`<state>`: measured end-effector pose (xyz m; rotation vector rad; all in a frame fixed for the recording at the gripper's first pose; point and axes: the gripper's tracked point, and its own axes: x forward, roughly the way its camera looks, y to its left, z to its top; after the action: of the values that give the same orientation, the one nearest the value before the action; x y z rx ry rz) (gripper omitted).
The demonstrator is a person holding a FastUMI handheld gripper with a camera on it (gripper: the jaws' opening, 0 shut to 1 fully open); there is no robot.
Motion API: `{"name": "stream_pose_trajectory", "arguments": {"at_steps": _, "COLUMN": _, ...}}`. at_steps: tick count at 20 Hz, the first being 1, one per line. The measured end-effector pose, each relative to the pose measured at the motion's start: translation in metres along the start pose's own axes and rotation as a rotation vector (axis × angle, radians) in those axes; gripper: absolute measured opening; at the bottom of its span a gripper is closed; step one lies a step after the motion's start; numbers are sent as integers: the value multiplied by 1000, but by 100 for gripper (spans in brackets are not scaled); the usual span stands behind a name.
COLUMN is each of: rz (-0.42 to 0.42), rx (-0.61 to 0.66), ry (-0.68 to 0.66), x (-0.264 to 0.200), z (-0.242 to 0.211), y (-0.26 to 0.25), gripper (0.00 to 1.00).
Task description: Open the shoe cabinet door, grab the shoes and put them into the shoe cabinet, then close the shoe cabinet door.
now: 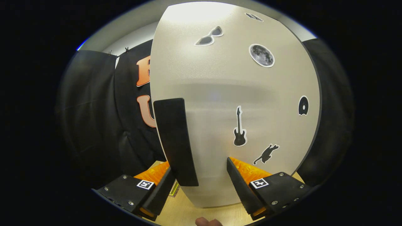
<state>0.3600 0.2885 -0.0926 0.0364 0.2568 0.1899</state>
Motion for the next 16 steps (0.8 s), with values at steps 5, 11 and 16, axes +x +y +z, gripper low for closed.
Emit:
{"name": "stream_pose_trajectory", "arguments": {"at_steps": 5, "rz": -49, "rx": -10, "ry": -1, "x": 7, "z": 0, "y": 0, "gripper": 96}}
{"name": "stream_pose_trajectory", "arguments": {"at_steps": 11, "rz": -89, "rx": -7, "ry": -12, "x": 13, "z": 1, "y": -1, "gripper": 96}}
{"name": "stream_pose_trajectory", "arguments": {"at_steps": 16, "rz": -80, "rx": 13, "ry": 14, "x": 11, "z": 0, "y": -1, "gripper": 97}}
